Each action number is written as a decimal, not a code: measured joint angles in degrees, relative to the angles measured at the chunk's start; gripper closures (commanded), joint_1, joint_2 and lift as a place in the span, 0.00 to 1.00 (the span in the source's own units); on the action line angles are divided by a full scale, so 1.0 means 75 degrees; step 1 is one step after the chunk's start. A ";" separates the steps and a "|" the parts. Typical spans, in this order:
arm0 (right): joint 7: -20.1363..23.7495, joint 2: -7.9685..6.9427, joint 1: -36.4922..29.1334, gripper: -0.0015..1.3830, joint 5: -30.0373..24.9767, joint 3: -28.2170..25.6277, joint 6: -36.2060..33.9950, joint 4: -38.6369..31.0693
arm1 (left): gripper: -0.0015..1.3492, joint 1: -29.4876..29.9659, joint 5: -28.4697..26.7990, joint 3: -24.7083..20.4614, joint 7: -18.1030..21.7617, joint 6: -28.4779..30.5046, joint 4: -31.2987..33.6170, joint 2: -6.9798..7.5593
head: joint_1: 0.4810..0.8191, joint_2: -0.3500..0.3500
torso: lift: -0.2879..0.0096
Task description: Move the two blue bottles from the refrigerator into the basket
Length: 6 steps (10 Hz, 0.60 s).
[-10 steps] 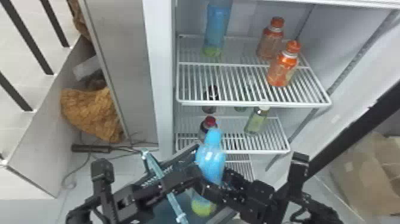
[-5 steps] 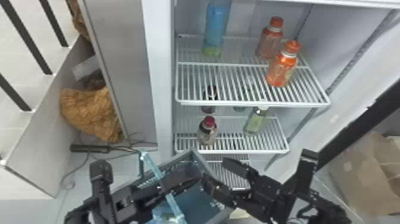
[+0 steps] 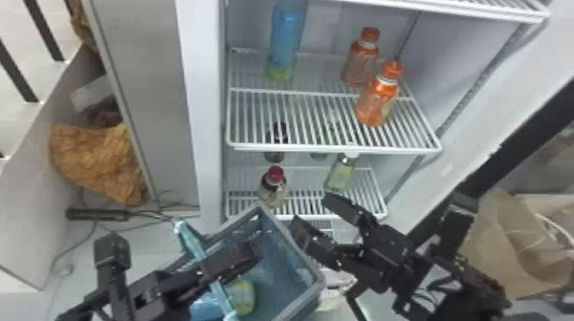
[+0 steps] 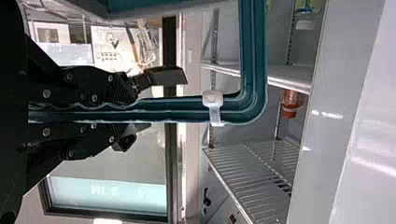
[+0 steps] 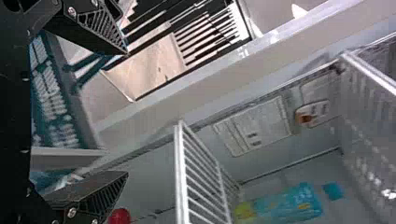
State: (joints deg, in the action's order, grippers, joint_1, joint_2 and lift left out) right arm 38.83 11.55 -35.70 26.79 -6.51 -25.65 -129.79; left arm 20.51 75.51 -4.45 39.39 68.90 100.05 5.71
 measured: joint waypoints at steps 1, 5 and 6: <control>-0.0071 -0.0025 0.0059 0.10 0.0058 -0.0013 0.0134 -0.0008 | 0.89 0.0009 0.0006 0.0000 0.0000 0.0000 0.0000 0.0000 | 0.63 0.21 | 0.93; -0.0543 -0.0117 0.0803 0.09 0.0017 -0.0061 0.0924 0.0243 | 0.89 0.0020 0.0017 0.0015 -0.0002 0.0000 0.0000 -0.0011 | 0.63 0.19 | 0.93; -0.0723 -0.0160 0.1009 0.09 -0.0113 -0.0118 0.1130 0.0344 | 0.89 0.0028 0.0018 0.0015 -0.0005 0.0000 0.0000 -0.0012 | 0.63 0.17 | 0.93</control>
State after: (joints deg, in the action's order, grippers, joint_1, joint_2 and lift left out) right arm 33.41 10.35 -28.13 25.95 -7.39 -17.18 -127.21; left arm 20.72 75.64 -4.34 39.35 68.90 100.05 5.62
